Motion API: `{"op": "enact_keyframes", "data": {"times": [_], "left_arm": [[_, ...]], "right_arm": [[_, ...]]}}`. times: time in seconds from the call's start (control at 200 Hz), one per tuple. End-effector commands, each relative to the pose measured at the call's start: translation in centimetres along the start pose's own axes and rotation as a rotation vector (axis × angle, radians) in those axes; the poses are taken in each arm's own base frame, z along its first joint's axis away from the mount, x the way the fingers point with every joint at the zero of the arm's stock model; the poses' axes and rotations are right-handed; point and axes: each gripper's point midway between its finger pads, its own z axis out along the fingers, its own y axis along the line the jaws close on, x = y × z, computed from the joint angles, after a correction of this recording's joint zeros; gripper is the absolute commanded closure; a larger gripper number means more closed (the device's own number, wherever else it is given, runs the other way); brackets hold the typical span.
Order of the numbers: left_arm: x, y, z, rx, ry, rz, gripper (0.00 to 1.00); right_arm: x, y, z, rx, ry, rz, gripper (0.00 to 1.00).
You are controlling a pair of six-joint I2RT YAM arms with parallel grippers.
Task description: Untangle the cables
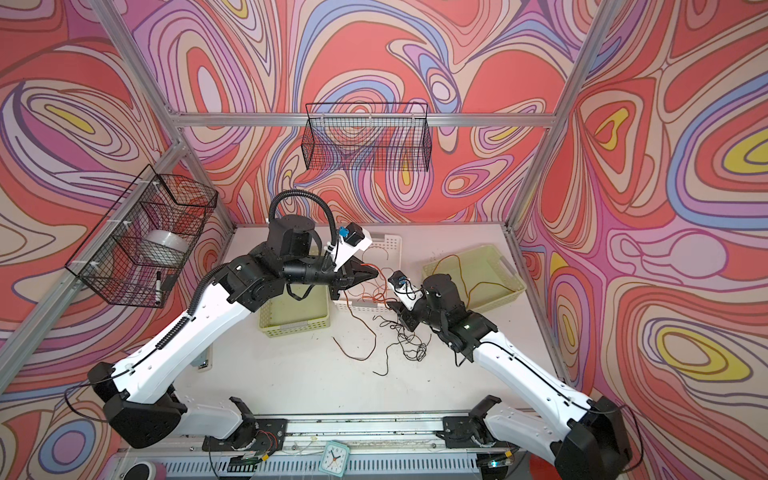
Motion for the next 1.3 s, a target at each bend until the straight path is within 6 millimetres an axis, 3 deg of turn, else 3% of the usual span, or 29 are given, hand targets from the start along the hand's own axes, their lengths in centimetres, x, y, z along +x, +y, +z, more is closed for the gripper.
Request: {"op": "enact_keyframes", "data": {"times": [0.0,0.075,0.17,0.411,0.696,0.841,1.041,1.177,1.267,1.297], "left_arm": [[-0.7,-0.4,-0.4,0.021,-0.013,0.009,1.00],[-0.5,-0.3,-0.3,0.014,-0.008,0.005,1.00],[-0.4,0.0,-0.4,-0.007,-0.001,0.003,1.00],[-0.4,2.3,-3.5,-0.165,-0.026,-0.019,1.00],[1.6,5.0,-8.6,-0.316,-0.132,-0.104,1.00],[2.7,5.8,-9.7,-0.336,-0.147,-0.150,1.00],[3.0,5.9,-9.6,-0.322,-0.141,-0.167,1.00],[1.0,5.4,-10.0,-0.299,-0.184,-0.147,1.00],[-0.8,4.9,-10.5,-0.271,-0.216,-0.138,1.00],[-1.4,4.8,-10.5,-0.258,-0.227,-0.139,1.00]], "right_arm": [[-2.5,-0.5,-0.3,0.020,-0.109,-0.018,0.72],[-3.1,-0.7,-0.4,0.036,-0.155,-0.007,0.81],[-2.5,-1.3,-0.1,0.068,-0.149,0.043,1.00],[1.9,-5.9,-0.1,0.337,-0.090,0.394,1.00],[5.8,-10.1,-2.8,0.501,-0.143,0.824,1.00],[6.1,-10.6,-5.0,0.537,-0.213,0.931,1.00],[5.9,-10.3,-6.5,0.514,-0.298,0.965,1.00],[6.8,-9.4,-5.8,0.483,-0.213,0.938,1.00],[8.5,-9.0,-5.1,0.492,-0.110,0.963,1.00],[8.9,-8.8,-5.0,0.496,-0.085,0.966,0.91]]}}
